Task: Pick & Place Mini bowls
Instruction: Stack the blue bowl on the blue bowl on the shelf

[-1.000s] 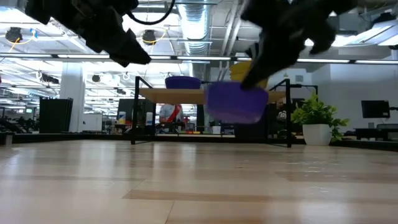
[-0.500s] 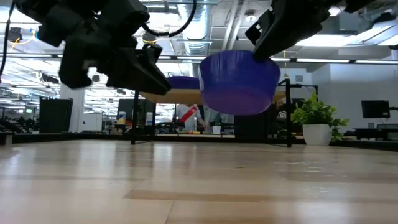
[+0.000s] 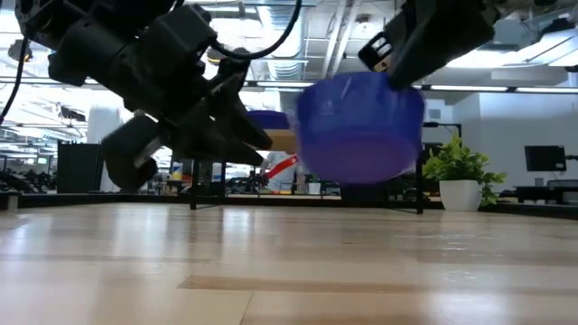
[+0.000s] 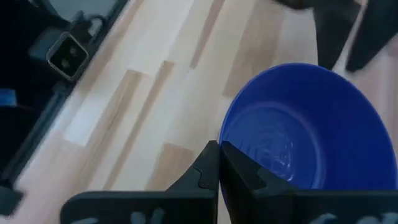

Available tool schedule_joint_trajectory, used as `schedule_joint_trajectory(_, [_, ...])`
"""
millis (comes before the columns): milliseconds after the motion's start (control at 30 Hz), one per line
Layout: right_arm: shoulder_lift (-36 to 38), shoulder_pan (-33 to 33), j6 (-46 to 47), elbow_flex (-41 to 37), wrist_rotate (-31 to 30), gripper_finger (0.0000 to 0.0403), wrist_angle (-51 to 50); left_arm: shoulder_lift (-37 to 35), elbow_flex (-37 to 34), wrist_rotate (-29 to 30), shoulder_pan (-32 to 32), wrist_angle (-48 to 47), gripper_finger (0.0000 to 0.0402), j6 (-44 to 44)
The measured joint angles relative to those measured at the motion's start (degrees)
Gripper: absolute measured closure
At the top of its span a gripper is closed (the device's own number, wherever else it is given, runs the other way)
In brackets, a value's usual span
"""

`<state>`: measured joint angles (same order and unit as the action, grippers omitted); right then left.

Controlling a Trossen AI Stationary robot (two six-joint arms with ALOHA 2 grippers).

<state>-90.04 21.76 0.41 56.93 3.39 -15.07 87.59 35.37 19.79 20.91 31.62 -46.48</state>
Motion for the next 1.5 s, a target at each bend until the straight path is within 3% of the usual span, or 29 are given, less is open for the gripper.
schedule_joint_trajectory(200, [-4.3,-0.02,-0.02,0.24,2.53,0.0403,2.19,4.04,3.85,3.39,0.83,0.15,0.0278,-4.18])
schedule_joint_trajectory(467, [-6.9,-0.52,-0.33,1.43,3.57,0.0403,2.23,7.59,5.9,2.64,0.74,0.7,0.0234,-5.67])
schedule_joint_trajectory(1033, [-6.78,-2.8,-2.39,2.38,4.41,0.0403,1.84,8.09,6.01,-9.17,0.82,2.29,0.0229,-6.24])
schedule_joint_trajectory(1167, [-6.76,-2.8,-2.4,2.38,4.39,0.0403,1.86,8.09,6.02,-9.26,0.76,2.7,0.0246,-6.23])
schedule_joint_trajectory(1500, [-6.63,-2.8,-2.39,2.38,6.26,0.0403,1.83,8.09,6.0,-9.62,0.78,3.79,0.0334,-6.29])
